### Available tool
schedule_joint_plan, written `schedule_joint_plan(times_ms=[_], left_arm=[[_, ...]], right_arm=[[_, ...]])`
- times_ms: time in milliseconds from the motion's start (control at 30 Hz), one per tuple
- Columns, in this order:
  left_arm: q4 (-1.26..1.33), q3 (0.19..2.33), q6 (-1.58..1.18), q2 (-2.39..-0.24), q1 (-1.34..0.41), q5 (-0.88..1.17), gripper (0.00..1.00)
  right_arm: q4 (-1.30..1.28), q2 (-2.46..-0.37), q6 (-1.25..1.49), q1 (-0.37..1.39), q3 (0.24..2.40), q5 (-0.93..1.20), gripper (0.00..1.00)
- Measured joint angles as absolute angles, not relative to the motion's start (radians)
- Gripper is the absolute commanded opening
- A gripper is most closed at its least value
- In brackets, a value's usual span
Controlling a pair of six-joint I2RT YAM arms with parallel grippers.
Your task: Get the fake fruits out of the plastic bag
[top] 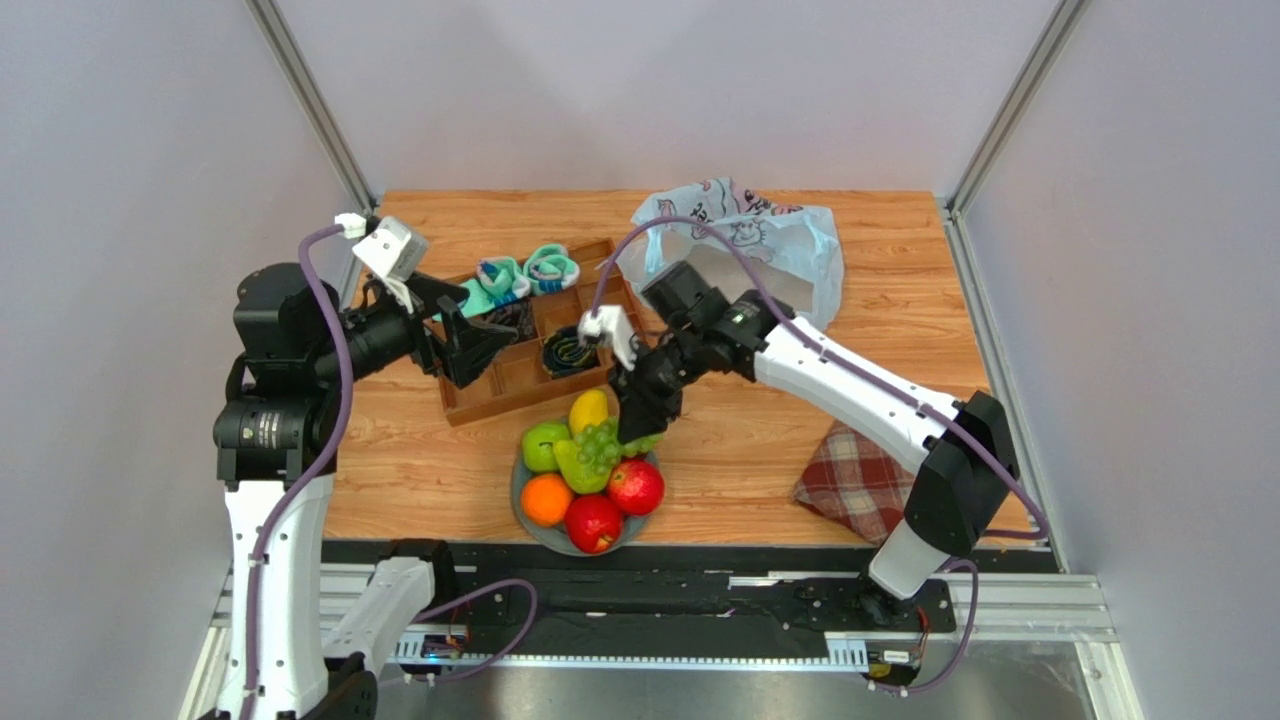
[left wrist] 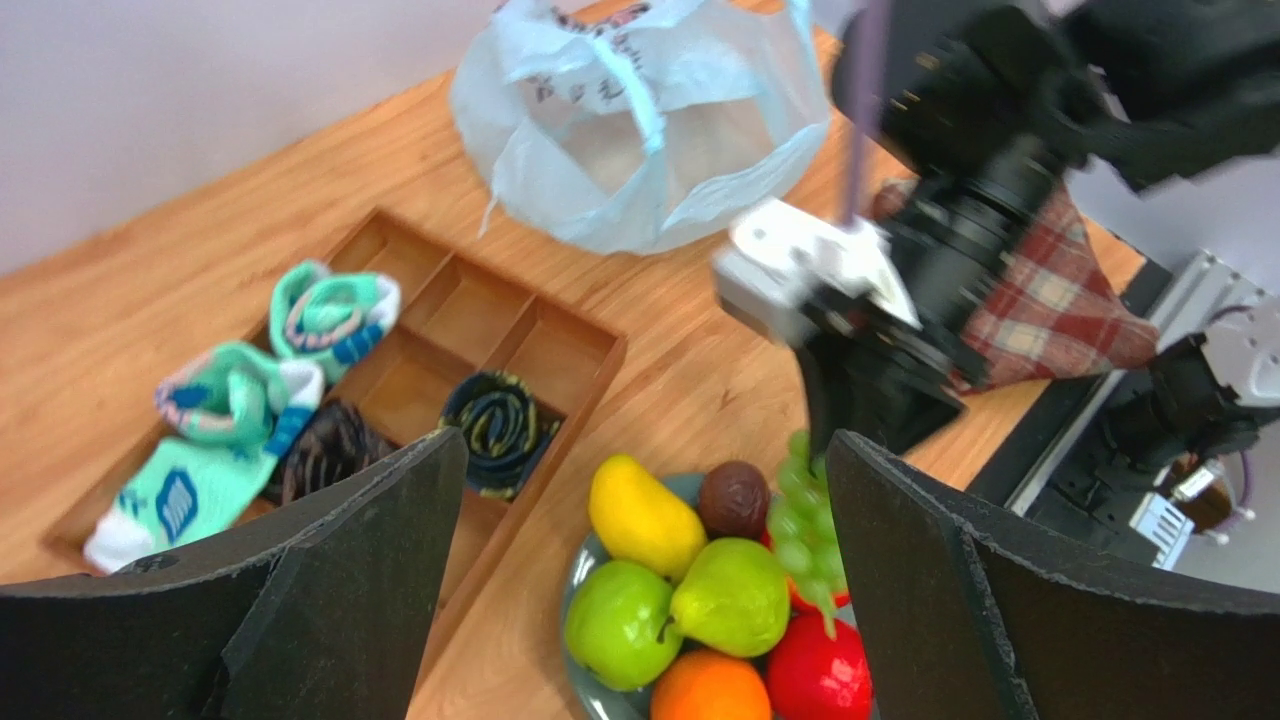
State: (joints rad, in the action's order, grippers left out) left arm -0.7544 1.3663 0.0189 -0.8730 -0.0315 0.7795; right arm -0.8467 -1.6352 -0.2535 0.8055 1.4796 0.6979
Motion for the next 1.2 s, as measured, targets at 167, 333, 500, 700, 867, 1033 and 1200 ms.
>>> schedule_joint_plan(times_ms=[167, 333, 500, 700, 867, 1033, 1200], left_arm=[[-0.765, 1.313, -0.001, -0.841, 0.045, 0.803, 0.97], [-0.757, 1.299, -0.028, -0.821, 0.082, 0.834, 0.96], [-0.743, 1.297, -0.054, -0.809, 0.102, 0.859, 0.96], [-0.738, 1.296, -0.067, -0.800, 0.105, 0.879, 0.98], [-0.715, 1.274, -0.082, -0.801, 0.105, 0.881, 0.99], [-0.697, 1.245, -0.097, -0.809, 0.105, 0.881, 0.99], [-0.676, 1.236, -0.110, -0.825, 0.105, 0.882, 0.99]], right_arm=[[-0.925, -1.650, -0.434, 0.939, 1.510, 0.632, 0.25], [-0.979, -1.690, -0.531, 0.959, 1.549, 0.576, 0.26], [-0.982, -1.719, -0.595, 0.987, 1.549, 0.515, 0.56], [-0.987, -1.744, -0.640, 1.066, 1.565, 0.450, 1.00], [-0.999, -1.719, -0.642, 1.071, 1.605, 0.325, 1.00], [-0.985, -1.590, -0.616, 1.014, 1.581, 0.215, 1.00], [-0.945, -1.483, -0.572, 0.932, 1.543, 0.139, 1.00]])
